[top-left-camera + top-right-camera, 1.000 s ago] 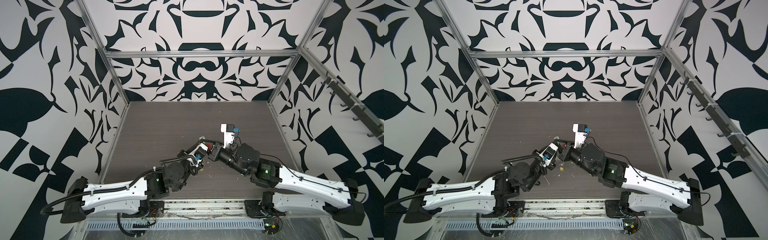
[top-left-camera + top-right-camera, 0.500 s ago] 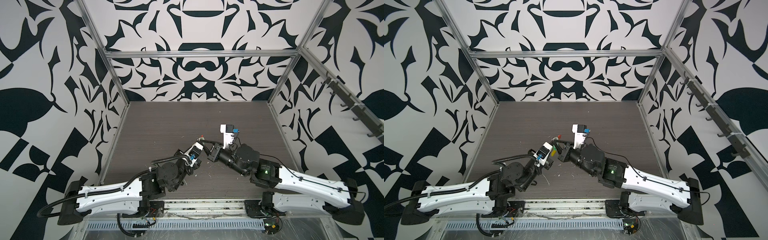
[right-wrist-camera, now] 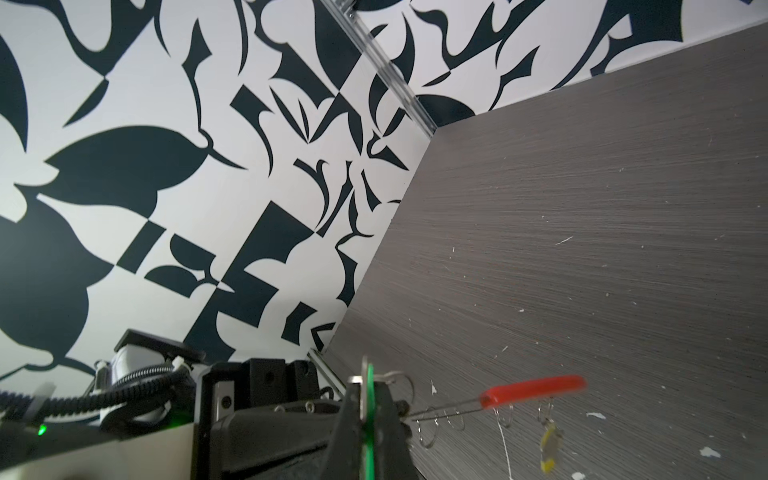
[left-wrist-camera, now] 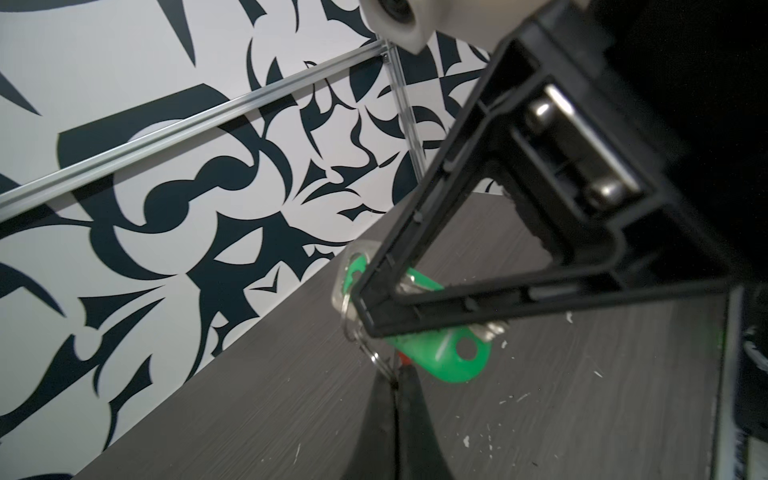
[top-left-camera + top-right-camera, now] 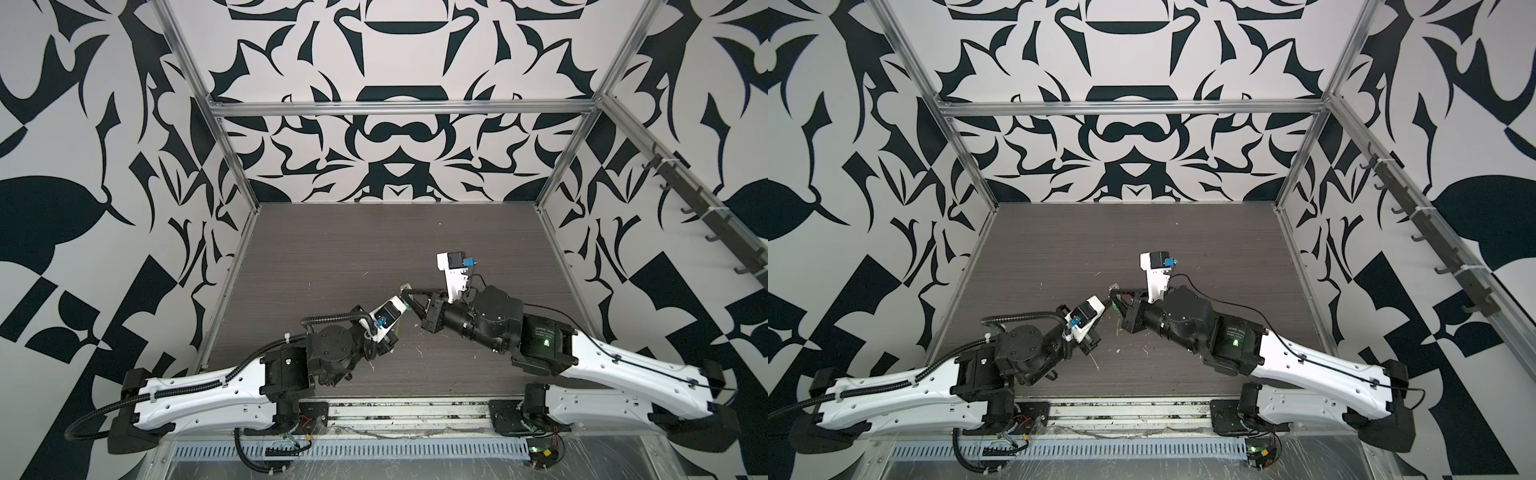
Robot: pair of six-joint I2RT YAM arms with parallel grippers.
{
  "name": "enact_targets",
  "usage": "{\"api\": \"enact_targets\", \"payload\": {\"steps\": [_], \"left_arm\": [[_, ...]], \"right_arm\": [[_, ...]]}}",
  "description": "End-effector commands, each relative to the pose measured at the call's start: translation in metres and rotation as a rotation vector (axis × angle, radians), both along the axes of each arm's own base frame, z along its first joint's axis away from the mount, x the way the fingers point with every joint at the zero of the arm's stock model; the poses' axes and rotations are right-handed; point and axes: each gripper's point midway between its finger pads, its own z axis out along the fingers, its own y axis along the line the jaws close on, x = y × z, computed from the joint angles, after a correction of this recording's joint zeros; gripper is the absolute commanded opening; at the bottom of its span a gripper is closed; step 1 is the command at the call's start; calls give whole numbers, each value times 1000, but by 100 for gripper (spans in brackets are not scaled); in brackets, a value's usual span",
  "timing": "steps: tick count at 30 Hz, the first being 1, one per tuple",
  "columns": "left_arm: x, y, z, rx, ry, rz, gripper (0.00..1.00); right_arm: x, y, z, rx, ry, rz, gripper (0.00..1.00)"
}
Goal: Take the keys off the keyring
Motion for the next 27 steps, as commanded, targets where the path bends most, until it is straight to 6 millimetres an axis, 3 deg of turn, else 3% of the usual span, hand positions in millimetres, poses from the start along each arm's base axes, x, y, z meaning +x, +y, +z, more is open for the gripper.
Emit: {"api": "enact_targets", "payload": {"steps": [1, 18, 27], "left_arm": [[-13, -1, 5, -12, 49, -84, 0], [-50, -8, 8, 8, 134, -307, 0], [-78, -8, 14, 35, 190, -463, 0]], "right_arm": [[-6, -10, 34, 15, -78, 55, 0], [-21, -24, 35, -102, -96, 262, 0], [-42, -23, 28, -122, -161, 403, 0]]}}
